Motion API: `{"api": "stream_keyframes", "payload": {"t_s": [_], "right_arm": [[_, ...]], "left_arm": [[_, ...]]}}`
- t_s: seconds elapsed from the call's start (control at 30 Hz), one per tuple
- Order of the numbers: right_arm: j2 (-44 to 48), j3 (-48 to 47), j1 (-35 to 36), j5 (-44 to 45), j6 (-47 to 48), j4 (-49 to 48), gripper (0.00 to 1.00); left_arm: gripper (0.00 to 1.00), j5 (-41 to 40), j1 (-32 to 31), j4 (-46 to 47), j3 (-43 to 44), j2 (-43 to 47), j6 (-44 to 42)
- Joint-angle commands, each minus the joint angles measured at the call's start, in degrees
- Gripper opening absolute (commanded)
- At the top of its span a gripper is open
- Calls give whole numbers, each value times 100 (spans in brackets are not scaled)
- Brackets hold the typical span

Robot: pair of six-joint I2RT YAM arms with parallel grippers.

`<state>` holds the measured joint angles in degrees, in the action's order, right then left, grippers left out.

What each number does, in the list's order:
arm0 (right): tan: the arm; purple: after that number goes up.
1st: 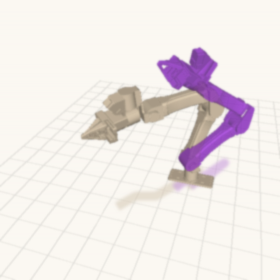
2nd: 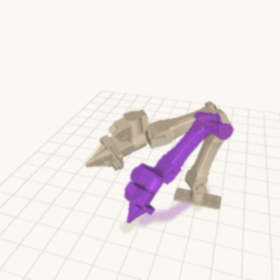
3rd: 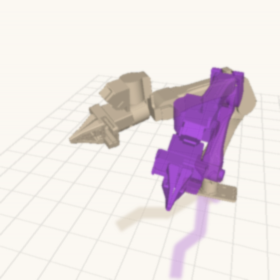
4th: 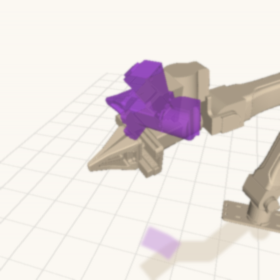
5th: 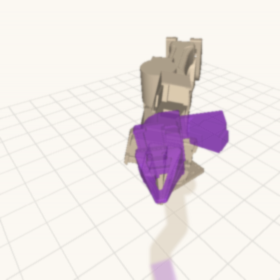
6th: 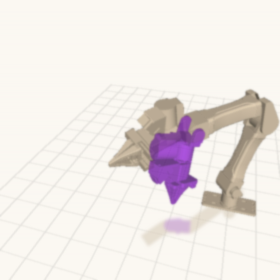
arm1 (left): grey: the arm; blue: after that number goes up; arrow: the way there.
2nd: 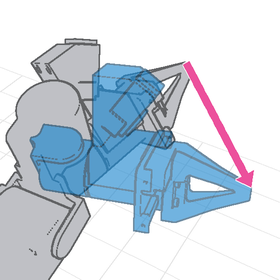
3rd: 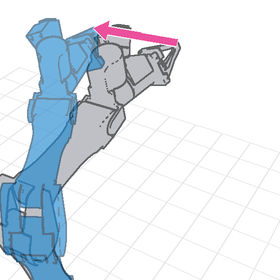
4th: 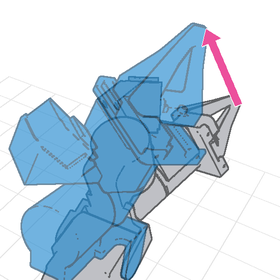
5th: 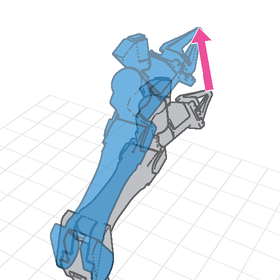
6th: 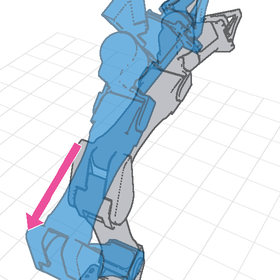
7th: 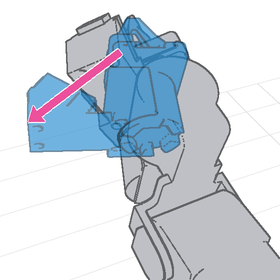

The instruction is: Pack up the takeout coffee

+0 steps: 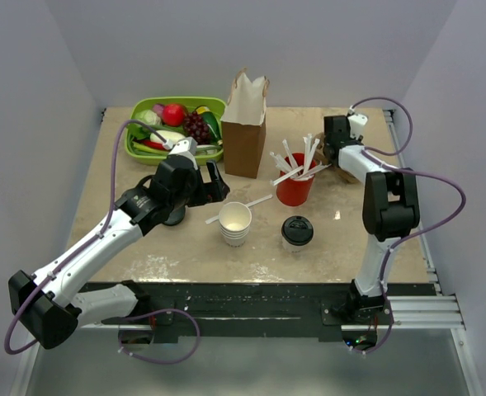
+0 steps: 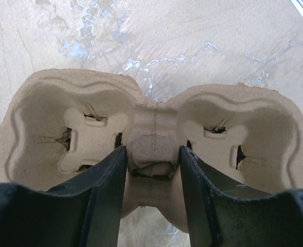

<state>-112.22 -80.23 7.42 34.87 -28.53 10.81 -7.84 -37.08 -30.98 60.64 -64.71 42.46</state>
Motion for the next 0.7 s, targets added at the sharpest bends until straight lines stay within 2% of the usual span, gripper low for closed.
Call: {"api": "stream_keyframes", "payload": {"t_s": [0.0,0.23,0.67], "right_arm": [[25,-107,-21,90,-152,-88,50],[104,-151,-21,99,-188,-105,60],[87,-204,-13,274,-135,-263,59]], "left_arm": [[98,1,43,101,141,11,8],[98,-16,43,101,115,37,26],[98,-7,43,57,299,-77,-150]]}}
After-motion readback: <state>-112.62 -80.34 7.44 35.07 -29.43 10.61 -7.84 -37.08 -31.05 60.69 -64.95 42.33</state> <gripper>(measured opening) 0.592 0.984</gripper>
